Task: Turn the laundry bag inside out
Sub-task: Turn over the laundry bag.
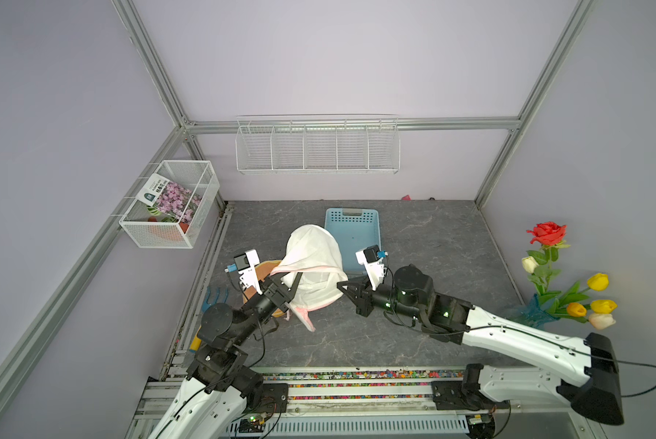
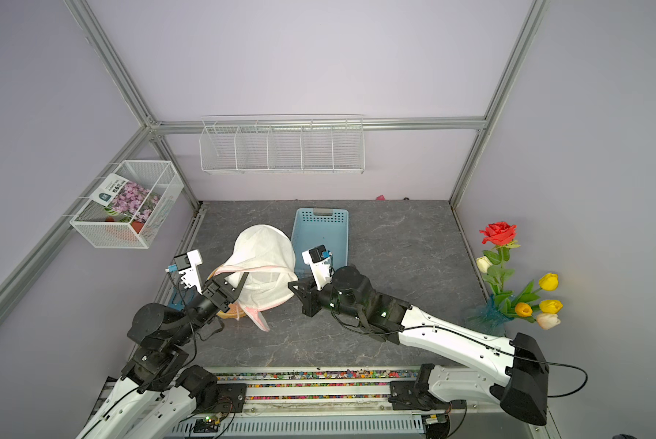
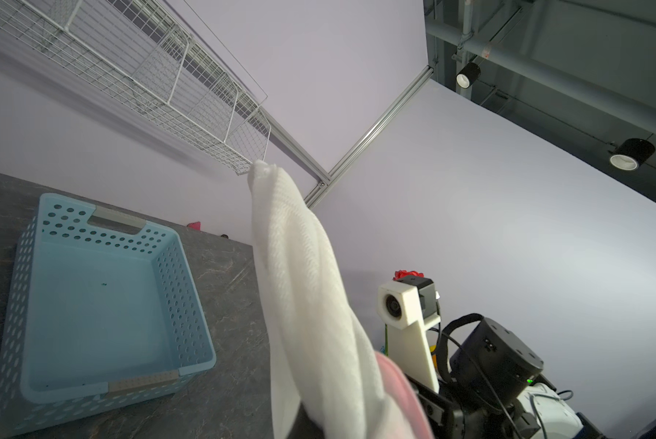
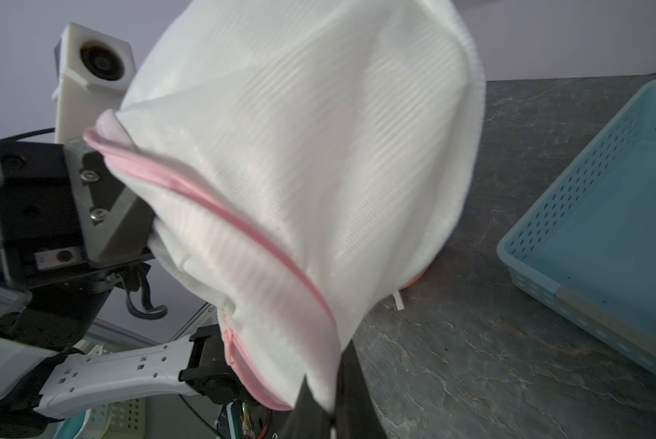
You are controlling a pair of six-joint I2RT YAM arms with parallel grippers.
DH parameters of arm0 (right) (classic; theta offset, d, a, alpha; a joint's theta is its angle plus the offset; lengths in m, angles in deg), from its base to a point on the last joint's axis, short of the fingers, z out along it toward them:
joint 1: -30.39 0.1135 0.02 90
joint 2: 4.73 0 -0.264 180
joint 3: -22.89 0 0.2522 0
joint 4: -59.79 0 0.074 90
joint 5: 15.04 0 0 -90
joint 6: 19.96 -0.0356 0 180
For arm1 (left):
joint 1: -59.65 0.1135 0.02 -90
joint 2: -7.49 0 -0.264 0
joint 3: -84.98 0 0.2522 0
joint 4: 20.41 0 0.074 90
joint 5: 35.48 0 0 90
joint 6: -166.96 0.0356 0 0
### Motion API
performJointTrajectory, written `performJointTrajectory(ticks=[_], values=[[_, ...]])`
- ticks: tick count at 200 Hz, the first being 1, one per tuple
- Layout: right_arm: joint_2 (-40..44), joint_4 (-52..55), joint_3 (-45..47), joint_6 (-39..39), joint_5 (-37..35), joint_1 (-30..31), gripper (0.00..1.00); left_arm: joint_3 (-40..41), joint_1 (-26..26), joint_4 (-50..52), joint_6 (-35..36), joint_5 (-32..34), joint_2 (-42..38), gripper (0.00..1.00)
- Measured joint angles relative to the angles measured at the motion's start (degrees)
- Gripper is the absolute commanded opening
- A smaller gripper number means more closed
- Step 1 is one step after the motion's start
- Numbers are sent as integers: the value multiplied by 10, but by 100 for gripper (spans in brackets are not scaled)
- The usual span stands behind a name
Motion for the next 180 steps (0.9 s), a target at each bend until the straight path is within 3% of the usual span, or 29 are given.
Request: performJointTrajectory(ticks=[57, 97, 137, 157, 180], values=[[17, -1, 39, 1, 5, -85, 0, 4, -2, 15, -90, -66, 19, 0], [26, 3, 14, 27, 86, -143, 0, 10, -2, 15, -157, -129, 15, 0], [-33, 9, -41, 70, 194, -200, 0, 41, 0, -104, -228, -223, 72, 0], [-58, 68, -87, 102, 206, -219, 0, 12, 0, -61, -210, -254, 118, 0], [-44, 141, -122, 133, 194, -219, 0, -88, 0, 83, -112, -236, 122, 0]])
